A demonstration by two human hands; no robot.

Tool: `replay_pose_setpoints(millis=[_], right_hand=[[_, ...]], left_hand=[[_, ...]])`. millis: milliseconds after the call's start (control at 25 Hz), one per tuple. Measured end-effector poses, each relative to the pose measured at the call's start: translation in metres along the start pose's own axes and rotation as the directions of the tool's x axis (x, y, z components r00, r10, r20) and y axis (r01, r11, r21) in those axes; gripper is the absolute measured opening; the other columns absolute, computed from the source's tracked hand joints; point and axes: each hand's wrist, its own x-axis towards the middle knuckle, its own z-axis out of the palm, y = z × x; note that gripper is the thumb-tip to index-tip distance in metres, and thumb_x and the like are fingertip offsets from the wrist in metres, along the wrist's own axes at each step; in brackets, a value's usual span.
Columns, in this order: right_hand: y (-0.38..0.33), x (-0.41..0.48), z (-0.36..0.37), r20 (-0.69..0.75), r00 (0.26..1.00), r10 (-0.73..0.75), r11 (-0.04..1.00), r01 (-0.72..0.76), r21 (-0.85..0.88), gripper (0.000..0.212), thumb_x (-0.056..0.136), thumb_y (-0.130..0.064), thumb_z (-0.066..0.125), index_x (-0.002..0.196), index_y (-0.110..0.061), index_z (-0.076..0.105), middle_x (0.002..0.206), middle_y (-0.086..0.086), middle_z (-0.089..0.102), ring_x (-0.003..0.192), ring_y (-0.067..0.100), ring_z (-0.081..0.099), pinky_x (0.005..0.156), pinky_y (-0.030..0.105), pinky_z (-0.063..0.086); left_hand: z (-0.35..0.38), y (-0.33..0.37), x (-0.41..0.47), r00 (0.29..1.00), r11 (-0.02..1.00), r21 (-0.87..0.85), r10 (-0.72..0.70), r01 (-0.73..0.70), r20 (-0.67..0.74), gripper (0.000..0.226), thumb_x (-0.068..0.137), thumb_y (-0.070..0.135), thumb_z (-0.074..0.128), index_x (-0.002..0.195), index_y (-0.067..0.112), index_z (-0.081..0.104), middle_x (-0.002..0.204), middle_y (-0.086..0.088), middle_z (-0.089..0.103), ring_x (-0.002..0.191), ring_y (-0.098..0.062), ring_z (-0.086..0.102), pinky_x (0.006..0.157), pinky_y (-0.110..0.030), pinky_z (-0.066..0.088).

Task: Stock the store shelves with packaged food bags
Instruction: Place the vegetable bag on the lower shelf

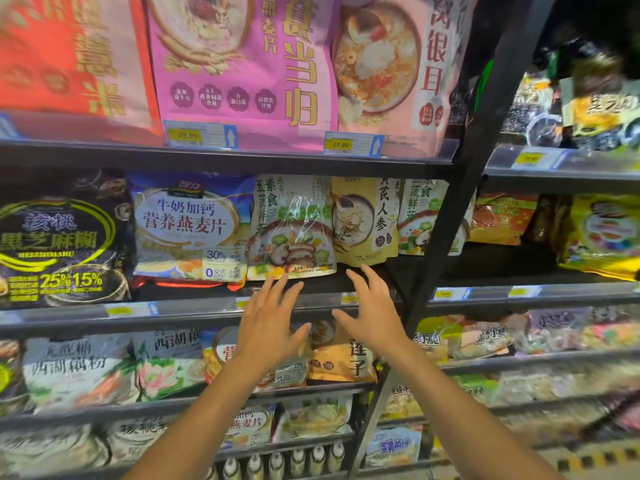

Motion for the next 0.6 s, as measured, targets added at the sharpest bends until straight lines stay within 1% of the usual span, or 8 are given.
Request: replay_pose_setpoints(millis=[80,160,280,440,600], right_hand=[[0.004,-0.025,-0.004,-0.001,1.000,-0.029,1.000,0.029,-0.009,0.085,0.092,-0.054,0.068,0.162,-0.027,0.029,0.173,0.000,0.011,0.159,0.024,0.010,0.124,0.046,0.027],[0.013,-0.048,-0.009,0.001,0.999,-0.039,0.999,0.039,-0.029,0.083,0.092,-0.055,0.067,0.162,-0.028,0.029,0.173,0.000,0.011,0.159,0.024,0.011,0.125,0.046,0.027],[0.035,-0.086,-0.022,-0.012,1.000,-0.016,0.999,0.015,-0.035,0.083,0.092,-0.055,0.066,0.162,-0.029,0.029,0.173,-0.002,0.011,0.160,0.021,0.010,0.126,0.043,0.028],[0.089,-0.144,-0.057,-0.018,0.999,0.035,0.998,-0.036,-0.050,0.082,0.093,-0.054,0.066,0.161,-0.032,0.029,0.173,-0.002,0.011,0.160,0.021,0.009,0.126,0.044,0.026],[0.150,-0.206,-0.104,-0.078,0.995,0.059,0.997,-0.062,-0.045,0.078,0.092,-0.054,0.068,0.158,-0.033,0.033,0.172,-0.005,0.013,0.159,0.020,0.012,0.125,0.048,0.031]], left_hand=[[0.001,0.014,-0.017,1.000,1.000,0.004,0.022,-0.022,0.005,0.084,0.095,0.068,0.047,0.165,0.036,0.012,0.175,0.003,0.003,0.162,-0.022,-0.004,0.130,-0.048,0.010],[0.005,0.030,-0.031,0.999,0.999,0.004,0.044,-0.044,0.002,0.084,0.096,0.067,0.046,0.165,0.034,0.014,0.176,0.002,0.003,0.162,-0.023,-0.003,0.131,-0.048,0.011],[0.015,0.064,-0.049,0.997,0.997,0.004,0.078,-0.078,0.017,0.082,0.097,0.068,0.041,0.165,0.035,0.011,0.175,0.004,0.002,0.162,-0.022,-0.005,0.131,-0.047,0.010],[0.030,0.134,-0.074,0.993,0.993,-0.033,0.116,-0.115,0.034,0.080,0.097,0.067,0.044,0.164,0.036,0.013,0.175,0.005,0.003,0.162,-0.020,-0.004,0.129,-0.047,0.010],[0.040,0.214,-0.105,0.992,0.991,-0.051,0.125,-0.124,0.023,0.079,0.096,0.064,0.048,0.163,0.036,0.018,0.175,0.004,0.007,0.162,-0.021,0.000,0.128,-0.049,0.014]])
